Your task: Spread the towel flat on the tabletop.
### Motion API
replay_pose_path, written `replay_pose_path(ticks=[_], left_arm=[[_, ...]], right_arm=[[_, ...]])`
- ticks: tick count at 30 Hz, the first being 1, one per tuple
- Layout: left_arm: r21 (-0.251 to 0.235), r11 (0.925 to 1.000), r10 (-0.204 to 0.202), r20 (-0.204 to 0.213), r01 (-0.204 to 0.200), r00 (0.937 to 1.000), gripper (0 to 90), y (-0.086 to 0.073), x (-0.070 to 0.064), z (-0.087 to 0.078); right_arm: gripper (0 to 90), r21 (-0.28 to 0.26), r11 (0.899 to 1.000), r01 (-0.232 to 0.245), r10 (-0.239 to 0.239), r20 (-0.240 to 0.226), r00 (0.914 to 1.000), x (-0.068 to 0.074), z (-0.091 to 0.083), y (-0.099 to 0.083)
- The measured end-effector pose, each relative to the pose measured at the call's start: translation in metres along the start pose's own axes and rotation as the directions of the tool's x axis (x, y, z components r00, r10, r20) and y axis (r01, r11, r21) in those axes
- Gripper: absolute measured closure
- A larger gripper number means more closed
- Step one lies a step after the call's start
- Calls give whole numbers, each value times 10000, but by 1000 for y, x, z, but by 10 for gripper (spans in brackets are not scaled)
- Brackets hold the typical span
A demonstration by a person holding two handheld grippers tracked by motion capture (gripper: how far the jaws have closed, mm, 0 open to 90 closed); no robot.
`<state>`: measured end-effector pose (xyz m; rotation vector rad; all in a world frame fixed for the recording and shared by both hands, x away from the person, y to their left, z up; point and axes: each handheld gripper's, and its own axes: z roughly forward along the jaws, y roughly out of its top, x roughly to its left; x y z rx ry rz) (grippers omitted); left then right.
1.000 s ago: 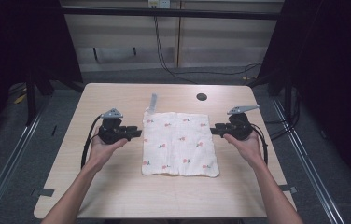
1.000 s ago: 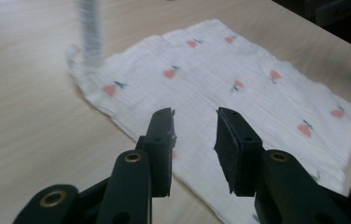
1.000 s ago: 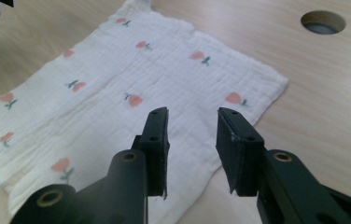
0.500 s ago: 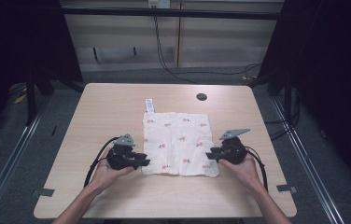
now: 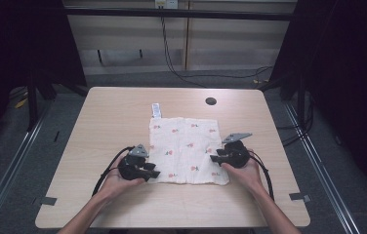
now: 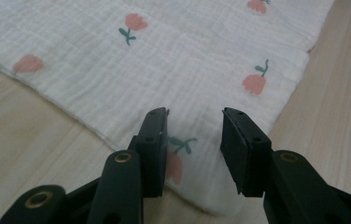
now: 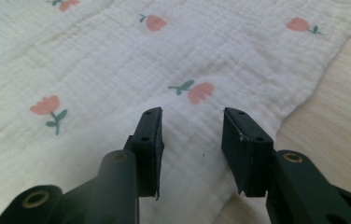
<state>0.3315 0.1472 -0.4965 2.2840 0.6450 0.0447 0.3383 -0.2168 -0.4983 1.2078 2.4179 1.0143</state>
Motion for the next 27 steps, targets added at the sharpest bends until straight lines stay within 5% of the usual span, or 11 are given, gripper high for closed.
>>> replay_pose_path(ticks=[4, 10, 17, 27], left_arm=[[62, 9998, 165, 26, -165, 9999, 721, -5, 3, -6], [146, 9986, 511, -193, -509, 9985, 869, -8, -2, -8], [392, 9975, 584, 115, -588, 9982, 894, -9, -10, -10], [697, 9962, 494, 509, -529, 9975, 895, -16, -25, -17]], right_arm=[[648, -15, 9994, 336, -335, 302, 9990, 2, 3, -2], [876, 27, 9996, 273, -273, 88, 9996, 7, -1, -5], [899, 187, 9998, -115, 123, -435, 9990, 12, -13, -15], [899, 125, 9999, 70, -61, -708, 9975, 30, -36, -36]])
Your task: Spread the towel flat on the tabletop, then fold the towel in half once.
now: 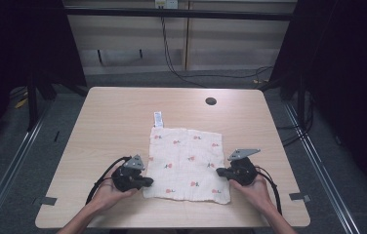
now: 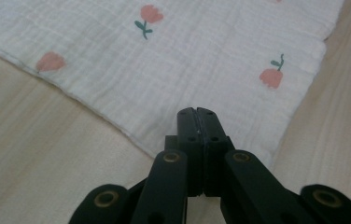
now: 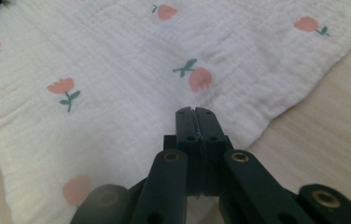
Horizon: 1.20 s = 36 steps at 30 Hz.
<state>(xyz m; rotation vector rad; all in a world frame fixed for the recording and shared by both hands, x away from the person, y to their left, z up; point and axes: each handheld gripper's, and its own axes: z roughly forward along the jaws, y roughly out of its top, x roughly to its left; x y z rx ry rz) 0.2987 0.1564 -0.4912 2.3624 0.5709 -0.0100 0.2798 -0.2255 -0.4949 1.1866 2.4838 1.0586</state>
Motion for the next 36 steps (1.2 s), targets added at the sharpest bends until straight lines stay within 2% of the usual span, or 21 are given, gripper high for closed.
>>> replay_pose_path(ticks=[1, 3, 4, 7, 12, 14, 15, 16, 17, 18, 20, 21, 22, 23, 24, 25, 28, 31, 32, 35, 36], left_arm=[[-30, 9999, 114, 25, -114, 9999, 895, 0, -1, 0], [-47, 10000, 36, 53, -36, 10000, 895, 0, -3, 1], [57, 9998, 184, 98, -184, 9998, 896, -1, -6, 0], [40, 9998, 199, 141, -200, 9997, 895, -3, -12, -1], [255, 9997, 9, 312, -17, 9995, 895, -6, -17, -4], [317, 9989, 321, 348, -332, 9989, 894, -10, -24, -7], [317, 9989, 321, 348, -332, 9989, 891, -10, -24, -7], [567, 9972, 455, 411, -478, 9981, 887, -10, -26, -9], [472, 9984, 287, 454, -308, 9986, 881, -11, -27, -9], [502, 9977, 431, 494, -456, 9978, 876, -11, -26, -9], [249, 9994, 230, 650, -247, 9976, 815, -10, -24, -8], [249, 9994, 230, 650, -247, 9976, 764, -10, -24, -8], [224, 9997, 4, 443, -14, 9990, 695, -7, -20, -11], [224, 9997, 4, 443, -14, 9990, 641, -7, -20, -11], [-11, 9998, -177, 443, 177, 9989, 598, -6, -18, -12], [-395, 9974, -581, 530, 602, 9969, 570, -4, -10, -13], [-417, 9954, -852, 273, 863, 9960, 527, -1, -1, -13], [-550, 9940, -938, 144, 945, 9955, 507, 3, 5, -14], [-733, 9897, -1231, -17, 1227, 9924, 505, 6, 14, -17], [-813, 9873, -1392, -321, 1362, 9898, 493, 10, 23, -19], [-1110, 9794, -1763, -611, 1688, 9824, 502, 14, 34, -21]], right_arm=[[899, -23, 10000, -37, 37, 9, 10000, 0, -2, -2], [899, 15, 9999, -135, 135, -38, 9999, 0, -3, -4], [900, -48, 9999, -164, 164, -97, 9998, 0, -3, -4], [900, 5, 10000, -47, 47, -121, 9999, 3, -3, -4], [900, 174, 9998, -100, 106, -335, 9994, 4, -5, -5], [900, 236, 9997, -47, 56, -366, 9993, 7, -7, -9], [900, 236, 9997, -47, 56, -366, 9993, 7, -7, -9], [898, 175, 9998, -78, 85, -402, 9992, 10, -12, -10], [897, 112, 9996, -253, 258, -510, 9984, 10, -15, -11], [892, -12, 9996, -298, 297, -580, 9979, 11, -15, -11], [821, 26, 9998, -218, 219, -444, 9988, 11, -16, -9], [821, 26, 9998, -218, 219, -444, 9988, 11, -16, -9], [757, -304, 9988, -384, 375, -295, 9989, 8, -17, -5], [757, -304, 9988, -384, 375, -295, 9989, 8, -17, -5], [693, -663, 9973, -332, 319, -195, 9993, 3, -19, 0], [671, -677, 9967, -441, 435, -108, 9990, -1, -19, 4], [659, -1191, 9912, -583, 563, -200, 9982, -14, -22, 12], [654, -1164, 9919, -504, 515, 59, 9987, -22, -23, 19], [655, -1327, 9889, -671, 680, 25, 9977, -34, -22, 23], [659, -1397, 9869, -805, 834, 149, 9964, -51, -17, 32], [659, -1373, 9867, -873, 900, 137, 9958, -57, -15, 35]])
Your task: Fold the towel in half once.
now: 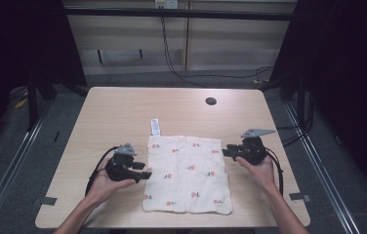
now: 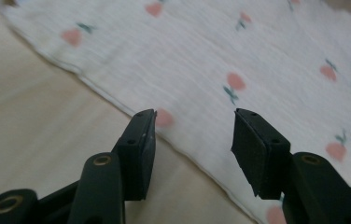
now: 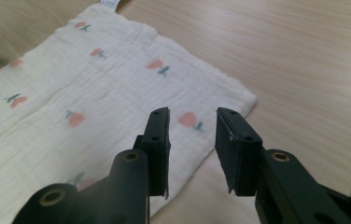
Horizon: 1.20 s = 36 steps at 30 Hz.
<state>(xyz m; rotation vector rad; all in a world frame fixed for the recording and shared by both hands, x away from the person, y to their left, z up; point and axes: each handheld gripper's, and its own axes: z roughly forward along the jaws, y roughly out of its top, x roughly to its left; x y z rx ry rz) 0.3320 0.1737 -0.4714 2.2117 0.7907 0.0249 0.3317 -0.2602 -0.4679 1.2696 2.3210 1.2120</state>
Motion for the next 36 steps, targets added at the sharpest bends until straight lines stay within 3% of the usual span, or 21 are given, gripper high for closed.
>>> replay_pose_path(ticks=[1, 2, 4, 8, 12, 15, 19, 24, 26, 29, 32, 36], left_arm=[[0, 10000, 0, 0, 0, 10000, 502, 0, 0, 0], [-315, 9985, -442, -105, 438, 9990, 511, 8, 10, 0], [-499, 9982, -346, -342, 329, 9988, 523, 16, 16, 1], [-790, 9946, -699, -249, 677, 9972, 516, 26, 31, 7], [-582, 9959, -721, -390, 697, 9966, 501, 30, 41, 18], [-556, 9956, -778, -352, 758, 9963, 498, 30, 45, 21], [-562, 9944, -925, -503, 897, 9944, 525, 27, 57, 25], [-592, 9922, -1137, -676, 1098, 9912, 549, 23, 69, 26], [-496, 9892, -1410, -604, 1381, 9882, 542, 24, 74, 29], [-666, 9848, -1643, -569, 1604, 9848, 537, 25, 80, 32], [-583, 9860, -1612, -929, 1563, 9825, 526, 29, 85, 37], [-636, 9827, -1794, -918, 1740, 9795, 531, 32, 90, 43]], right_arm=[[660, 33, 10000, -31, 31, -1, 10000, -5, 3, 4], [663, 14, 10000, -77, 76, 47, 10000, -10, 8, 7], [663, 158, 9997, -190, 190, -1, 9998, -18, 16, 15], [664, 471, 9988, -101, 90, 242, 9997, -28, 32, 27], [660, 775, 9968, -176, 131, 580, 9982, -35, 47, 29], [655, 944, 9954, -159, 104, 586, 9982, -38, 56, 26], [638, 953, 9946, -401, 330, 745, 9967, -44, 60, 26], [661, 1151, 9933, -115, 32, 713, 9974, -41, 65, 27], [665, 1507, 9885, -77, -50, 832, 9965, -39, 69, 27], [683, 1565, 9877, 51, -189, 870, 9960, -36, 72, 28], [767, 1486, 9887, 215, -354, 917, 9952, -34, 72, 26], [864, 1343, 9905, -289, 182, 802, 9966, -35, 72, 24]])
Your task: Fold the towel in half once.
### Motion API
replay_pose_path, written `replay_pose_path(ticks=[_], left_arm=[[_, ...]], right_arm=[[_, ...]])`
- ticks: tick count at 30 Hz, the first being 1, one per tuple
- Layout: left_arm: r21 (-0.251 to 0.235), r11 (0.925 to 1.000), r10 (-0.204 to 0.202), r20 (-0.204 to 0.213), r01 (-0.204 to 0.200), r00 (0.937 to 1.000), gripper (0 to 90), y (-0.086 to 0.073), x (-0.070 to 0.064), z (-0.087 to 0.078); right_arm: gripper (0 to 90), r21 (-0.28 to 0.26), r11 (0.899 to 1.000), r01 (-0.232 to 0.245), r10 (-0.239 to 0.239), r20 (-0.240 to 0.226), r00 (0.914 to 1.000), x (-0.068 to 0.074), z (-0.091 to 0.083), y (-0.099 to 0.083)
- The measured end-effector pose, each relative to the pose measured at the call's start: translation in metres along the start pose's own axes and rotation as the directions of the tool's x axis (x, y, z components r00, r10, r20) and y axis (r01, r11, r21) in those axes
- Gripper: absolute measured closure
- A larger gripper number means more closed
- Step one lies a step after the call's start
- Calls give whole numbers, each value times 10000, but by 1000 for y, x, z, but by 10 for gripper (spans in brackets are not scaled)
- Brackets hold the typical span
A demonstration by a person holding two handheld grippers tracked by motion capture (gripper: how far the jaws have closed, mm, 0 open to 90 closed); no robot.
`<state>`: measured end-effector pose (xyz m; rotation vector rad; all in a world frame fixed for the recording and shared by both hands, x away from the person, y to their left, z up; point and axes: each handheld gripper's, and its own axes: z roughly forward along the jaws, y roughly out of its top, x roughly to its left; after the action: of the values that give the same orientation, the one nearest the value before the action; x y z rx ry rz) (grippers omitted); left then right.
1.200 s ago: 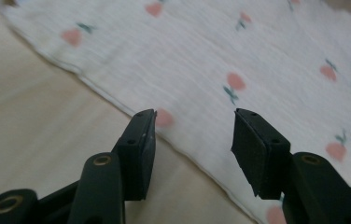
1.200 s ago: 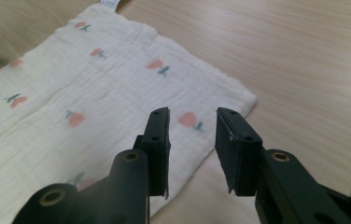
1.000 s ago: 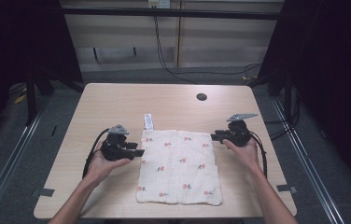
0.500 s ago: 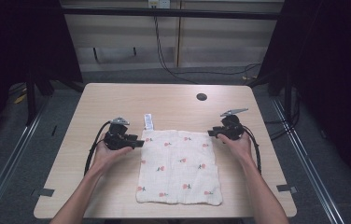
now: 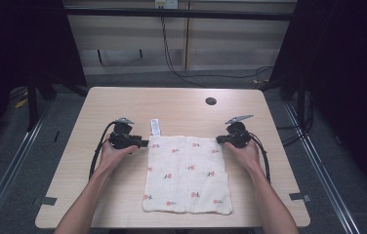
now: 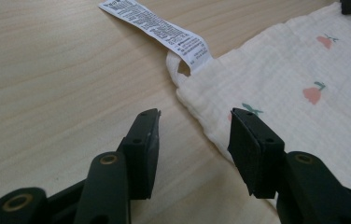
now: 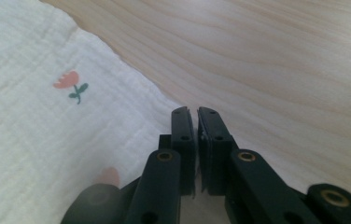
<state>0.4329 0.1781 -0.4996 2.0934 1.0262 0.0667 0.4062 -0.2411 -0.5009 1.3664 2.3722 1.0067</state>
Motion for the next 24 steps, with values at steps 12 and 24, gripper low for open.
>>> replay_pose_path(ticks=[12, 24], left_arm=[[55, 9983, 581, -34, -581, 9983, 619, 14, -4, 20], [283, 9941, 1048, -56, -1046, 9945, 843, 20, -11, 28]], right_arm=[[870, -324, 9994, -127, 117, -310, 9995, 2, -3, 1], [869, -623, 9980, -84, 55, -470, 9989, 1, -14, 5]])
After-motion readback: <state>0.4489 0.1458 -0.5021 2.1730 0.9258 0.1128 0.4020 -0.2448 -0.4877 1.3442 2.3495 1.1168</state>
